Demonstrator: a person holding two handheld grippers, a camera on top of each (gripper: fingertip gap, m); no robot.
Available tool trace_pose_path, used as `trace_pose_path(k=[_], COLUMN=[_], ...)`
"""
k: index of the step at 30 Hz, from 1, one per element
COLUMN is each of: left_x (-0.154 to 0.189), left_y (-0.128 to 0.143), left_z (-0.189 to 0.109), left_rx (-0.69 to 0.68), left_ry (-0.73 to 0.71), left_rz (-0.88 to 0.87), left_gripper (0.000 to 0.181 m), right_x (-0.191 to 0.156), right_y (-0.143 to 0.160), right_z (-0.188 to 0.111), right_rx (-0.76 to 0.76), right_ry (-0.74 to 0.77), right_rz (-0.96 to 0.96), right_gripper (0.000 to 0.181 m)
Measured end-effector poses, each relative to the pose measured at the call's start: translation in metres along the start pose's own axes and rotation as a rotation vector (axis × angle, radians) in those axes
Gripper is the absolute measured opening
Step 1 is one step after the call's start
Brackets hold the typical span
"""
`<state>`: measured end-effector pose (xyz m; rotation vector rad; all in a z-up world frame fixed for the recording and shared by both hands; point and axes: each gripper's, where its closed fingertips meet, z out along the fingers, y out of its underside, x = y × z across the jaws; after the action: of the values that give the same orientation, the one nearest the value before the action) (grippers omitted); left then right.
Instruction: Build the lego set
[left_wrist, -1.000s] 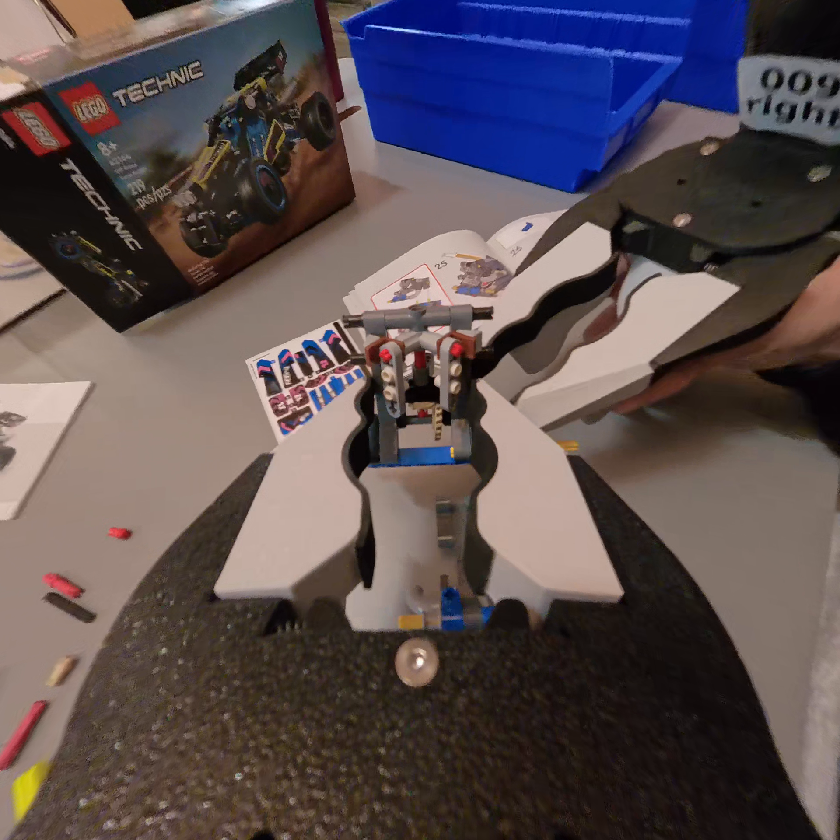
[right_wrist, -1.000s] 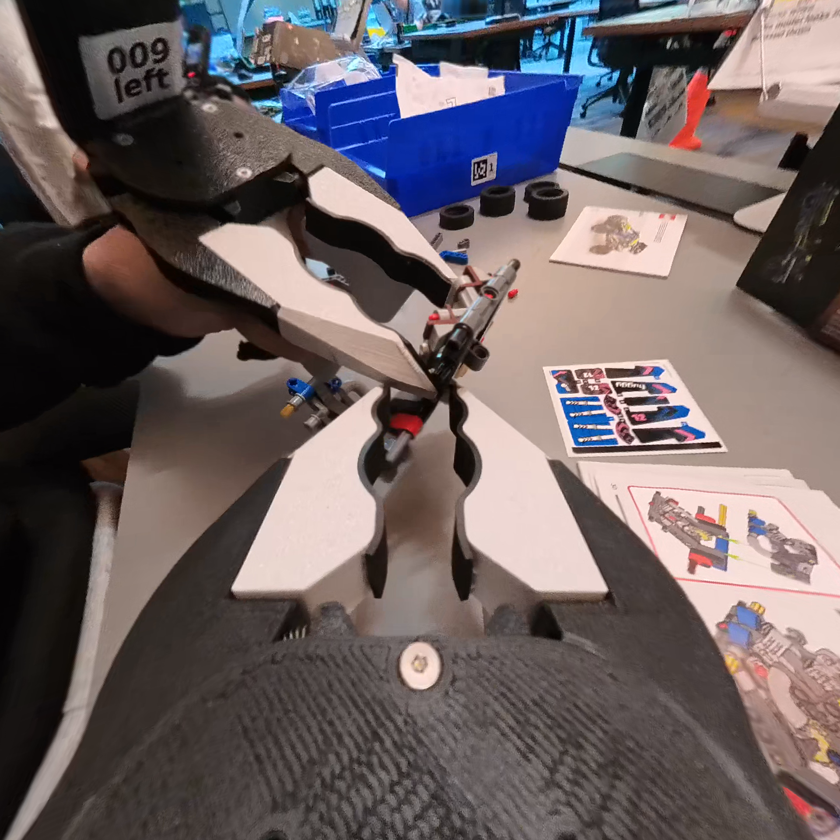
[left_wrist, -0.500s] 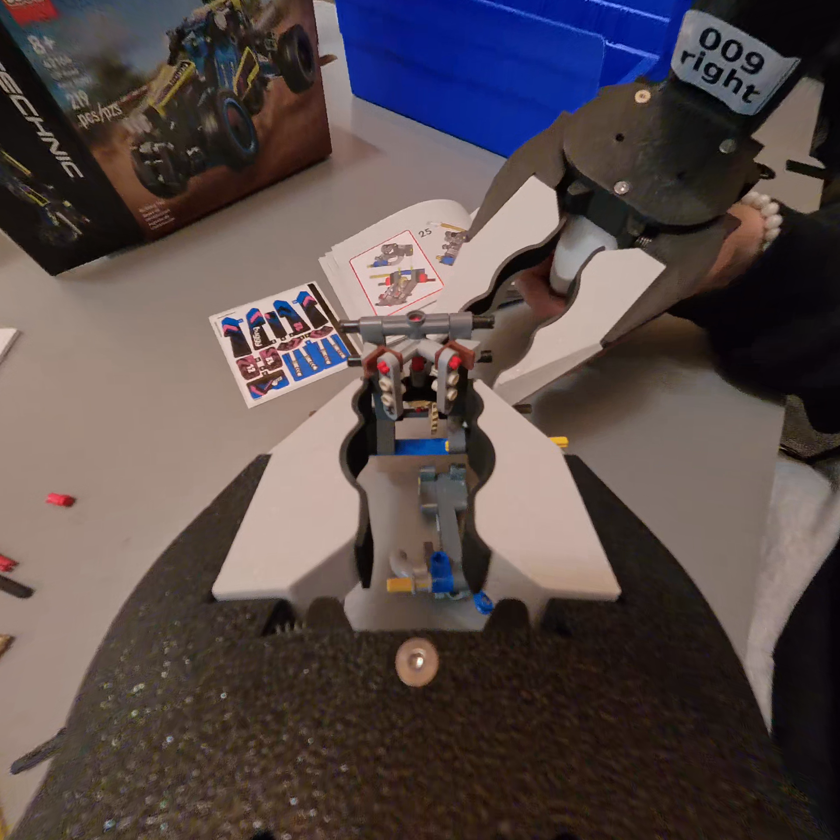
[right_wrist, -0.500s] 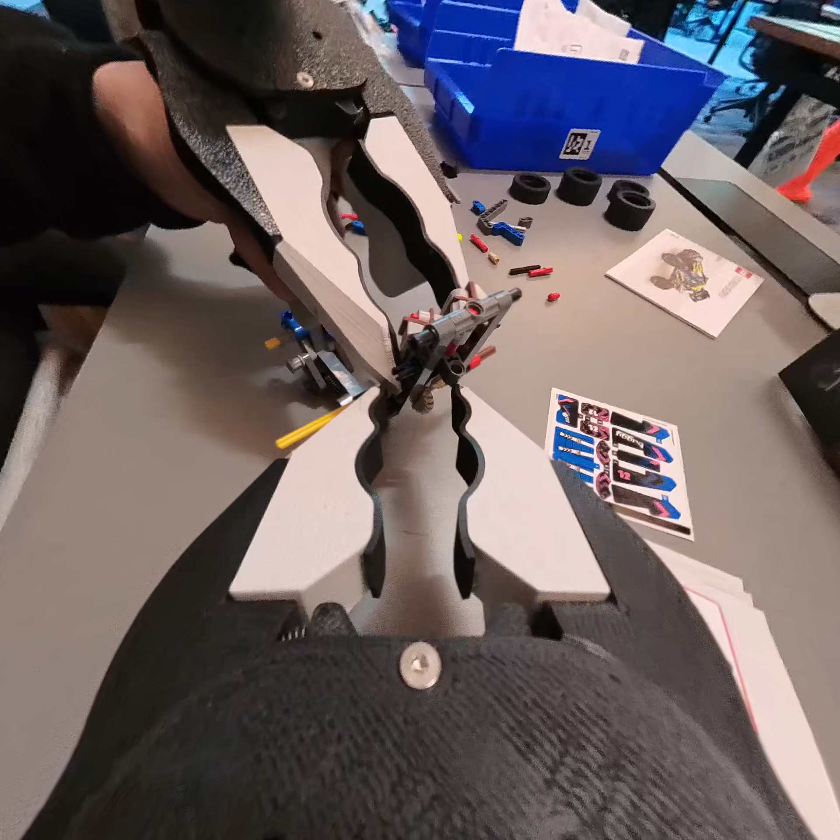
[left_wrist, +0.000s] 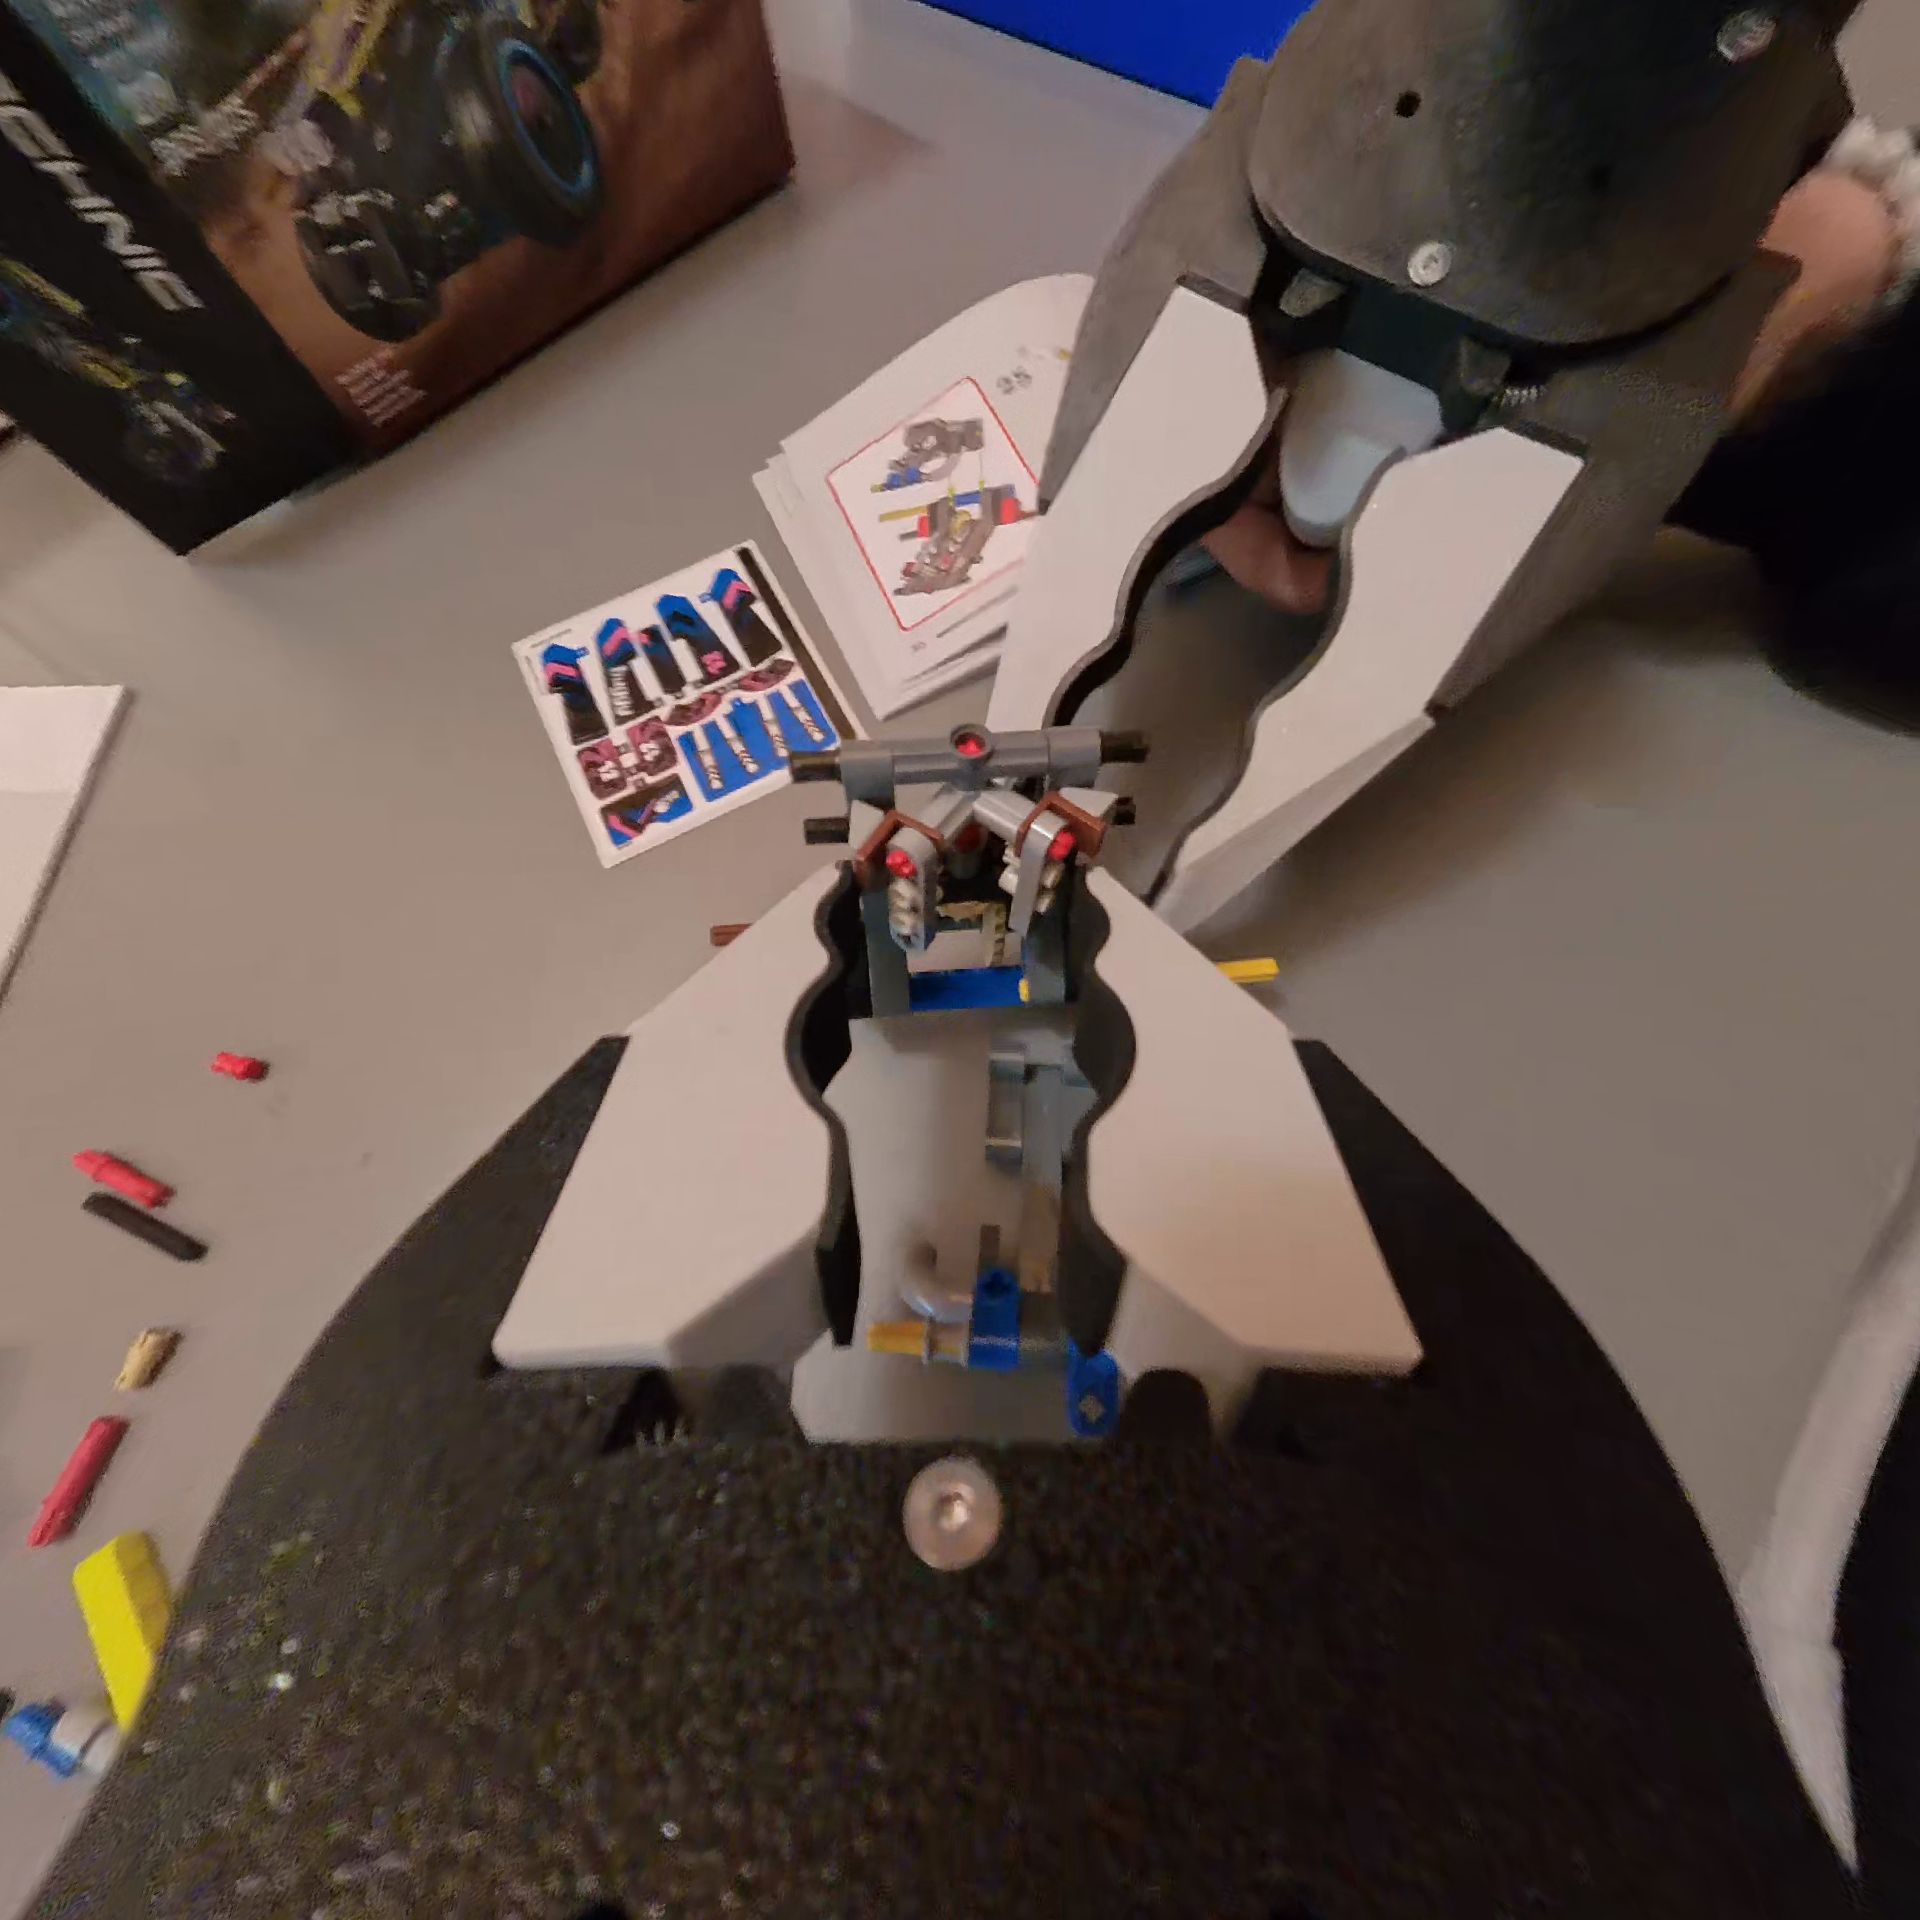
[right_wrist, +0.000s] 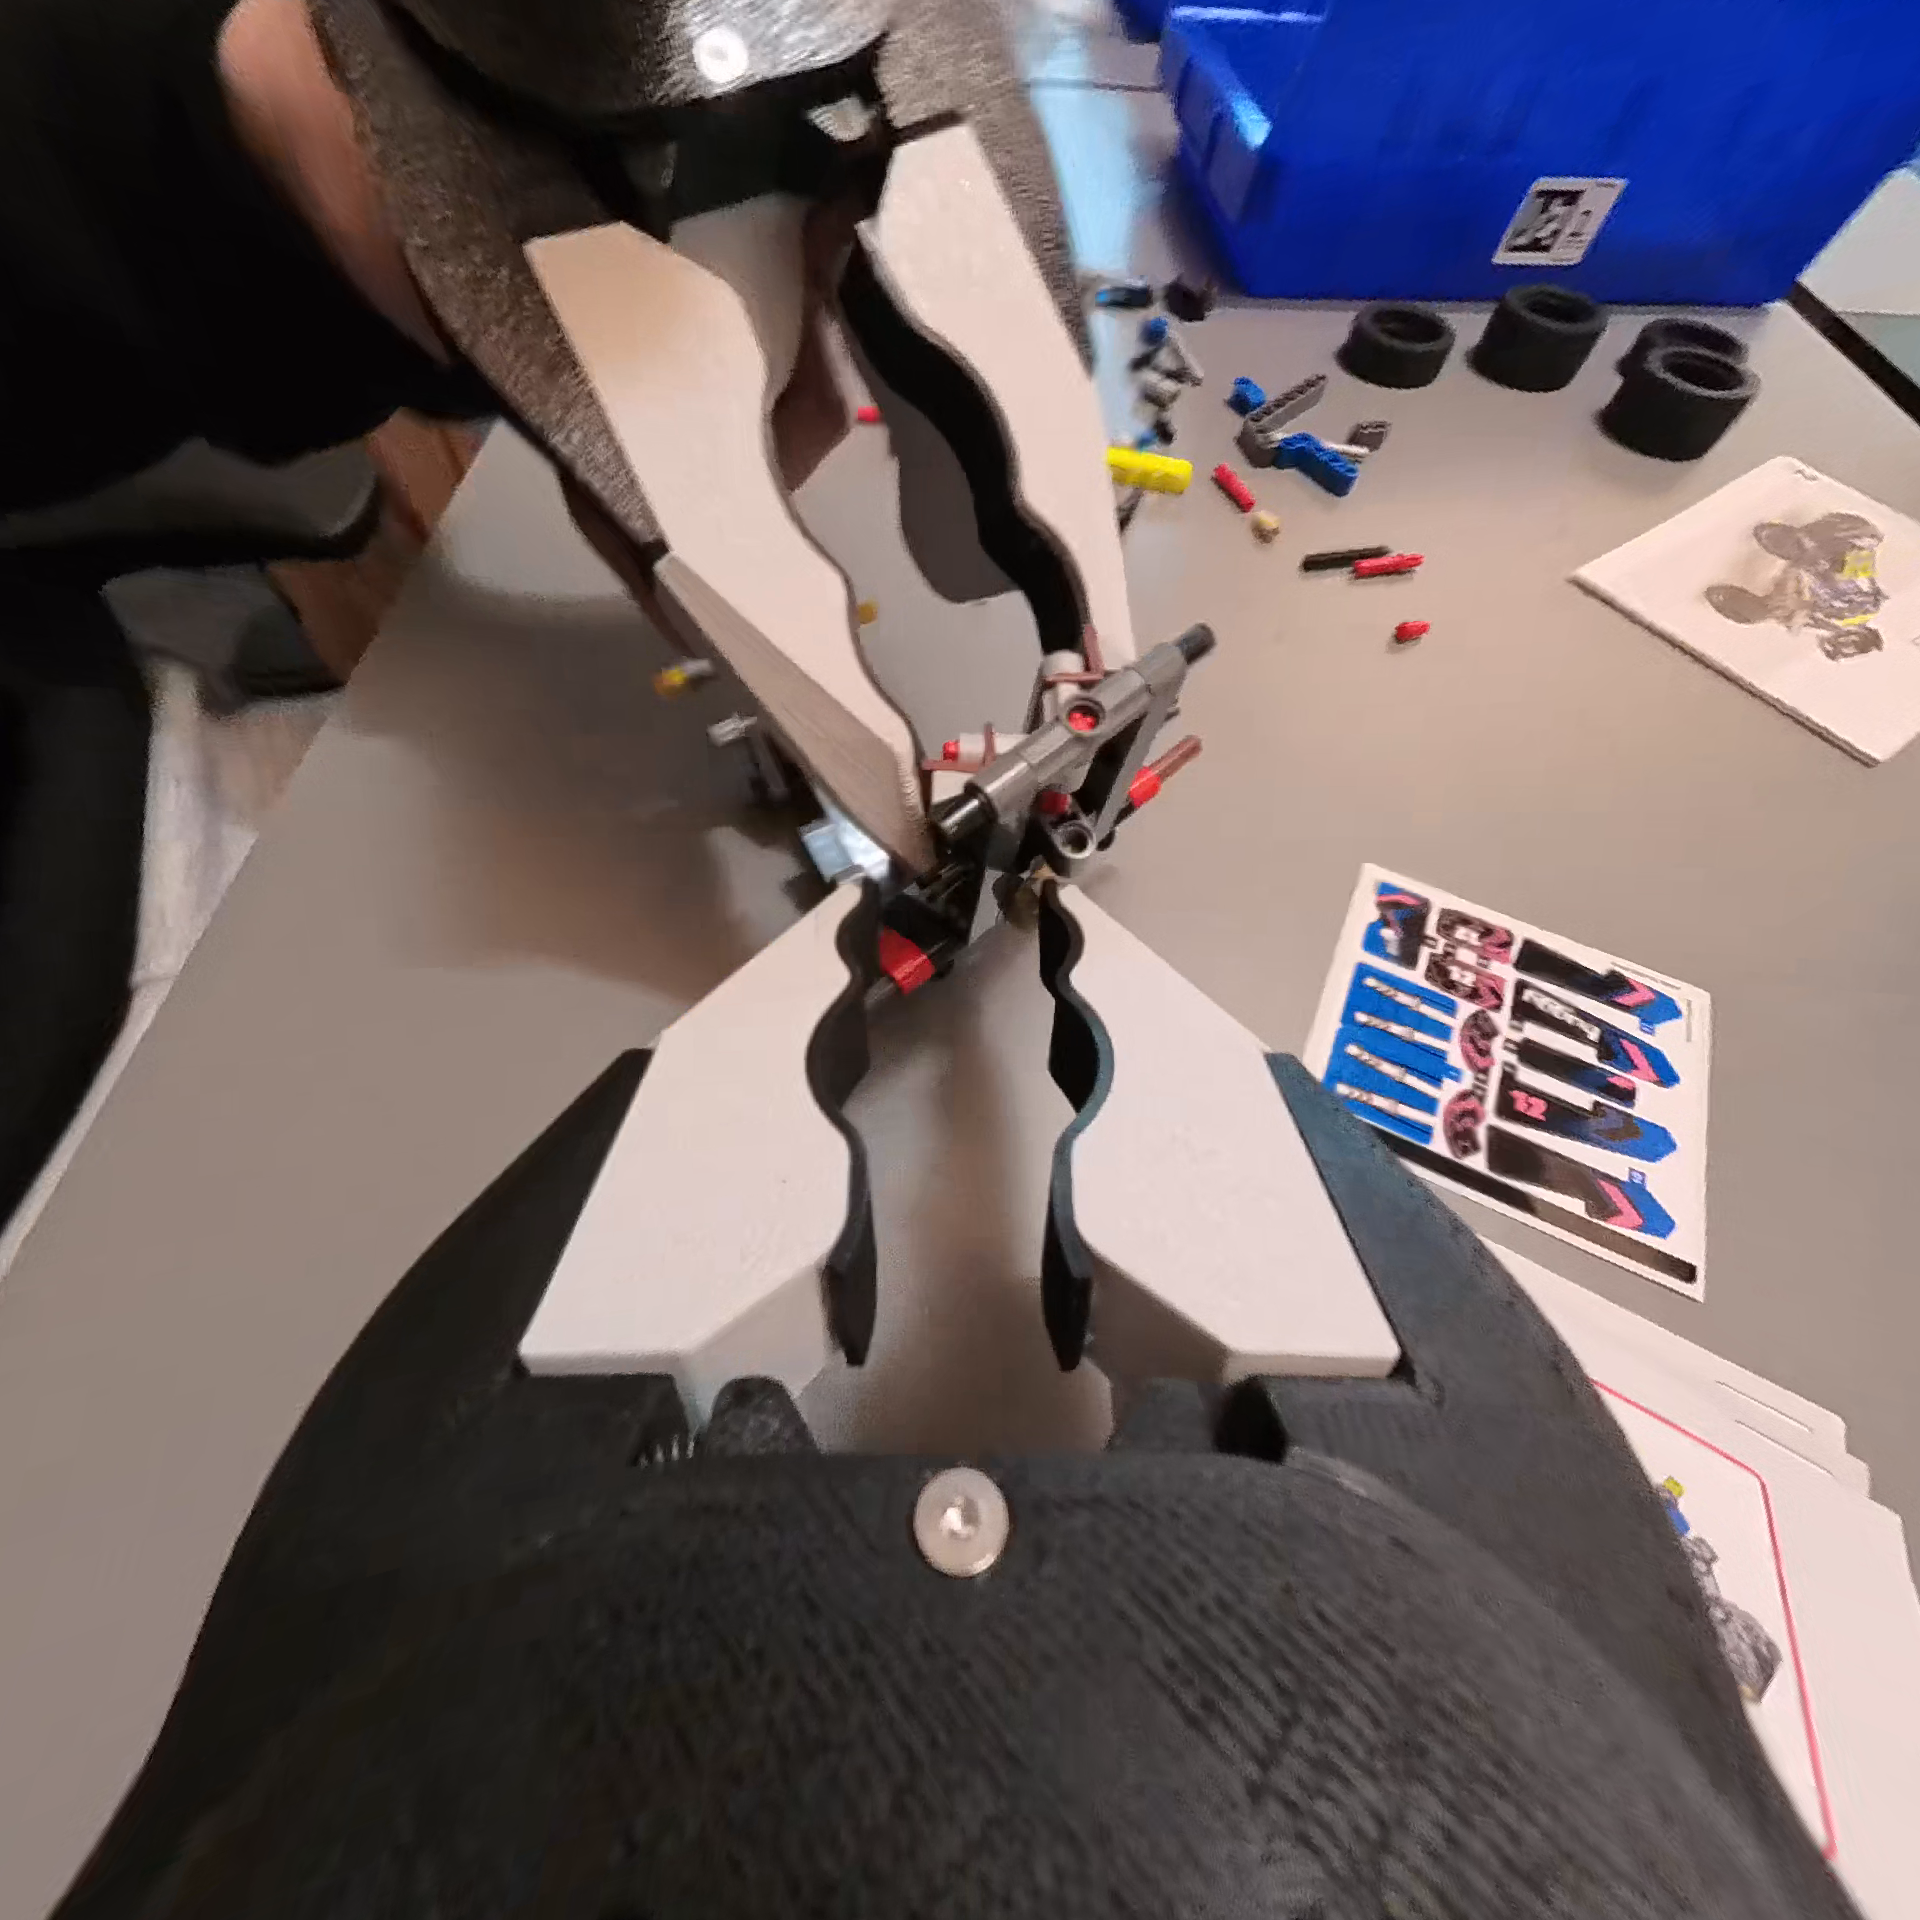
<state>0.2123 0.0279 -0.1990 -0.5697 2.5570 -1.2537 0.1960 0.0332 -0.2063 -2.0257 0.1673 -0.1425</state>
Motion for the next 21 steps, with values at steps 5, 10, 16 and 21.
trace_pose_path(k=[5,10,16,21], left_x=[-0.001,-0.005,0.002,0.006], left_y=[-0.003,-0.002,0.011,0.019], left_z=[-0.004,-0.014,-0.019,-0.017], left_rx=[-0.009,-0.018,-0.057,-0.093], left_ry=[-0.024,-0.020,0.011,0.024], left_rz=[-0.064,-0.222,-0.160,-0.090], left_gripper=[0.036,0.036,0.034,0.034], right_x=[0.003,0.002,-0.004,-0.010], right_y=[-0.005,-0.014,-0.007,-0.004], right_z=[0.000,0.004,0.006,0.005], right_rx=[0.019,0.034,0.012,0.008], right_ry=[-0.007,-0.029,-0.019,-0.001], right_rz=[0.054,0.012,0.003,0.040], right_gripper=[0.022,0.012,0.009,0.008])
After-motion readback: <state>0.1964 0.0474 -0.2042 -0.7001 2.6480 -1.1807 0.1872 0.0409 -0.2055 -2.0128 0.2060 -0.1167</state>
